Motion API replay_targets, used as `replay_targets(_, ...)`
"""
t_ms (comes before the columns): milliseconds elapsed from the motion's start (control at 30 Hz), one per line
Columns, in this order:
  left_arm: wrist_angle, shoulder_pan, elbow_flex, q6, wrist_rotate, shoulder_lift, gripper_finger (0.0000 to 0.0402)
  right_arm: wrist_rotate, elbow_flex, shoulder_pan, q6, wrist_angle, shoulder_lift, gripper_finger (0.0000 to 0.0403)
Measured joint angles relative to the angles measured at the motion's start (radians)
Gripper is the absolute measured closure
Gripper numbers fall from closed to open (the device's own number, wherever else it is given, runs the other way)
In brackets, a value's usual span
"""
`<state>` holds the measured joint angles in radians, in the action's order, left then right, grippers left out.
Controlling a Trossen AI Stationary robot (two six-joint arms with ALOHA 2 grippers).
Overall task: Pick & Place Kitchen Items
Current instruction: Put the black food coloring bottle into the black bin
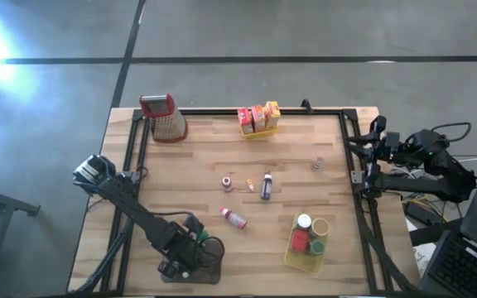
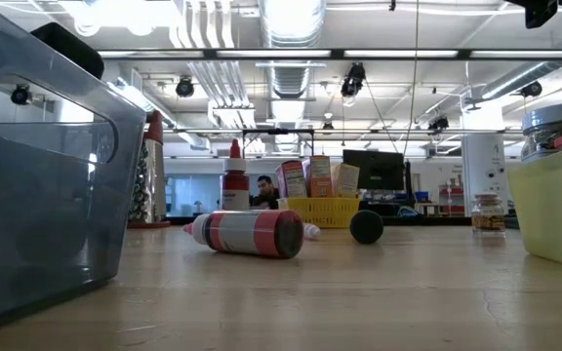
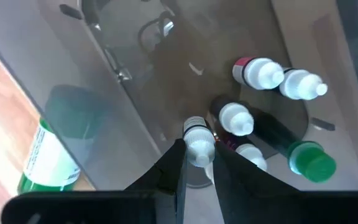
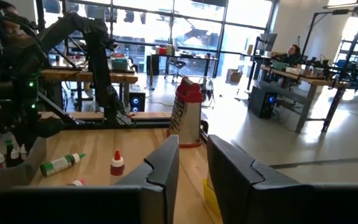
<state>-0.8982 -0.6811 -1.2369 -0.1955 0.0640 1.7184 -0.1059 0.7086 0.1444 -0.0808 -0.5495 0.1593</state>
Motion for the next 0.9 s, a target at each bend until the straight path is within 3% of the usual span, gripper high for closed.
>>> replay_targets(900, 0.077, -0.001, 0.067, -0.014, 0.006, 0.0, 0.0335, 0.0, 0.0, 0.0, 0.001, 0.0, 0.0, 0.0248)
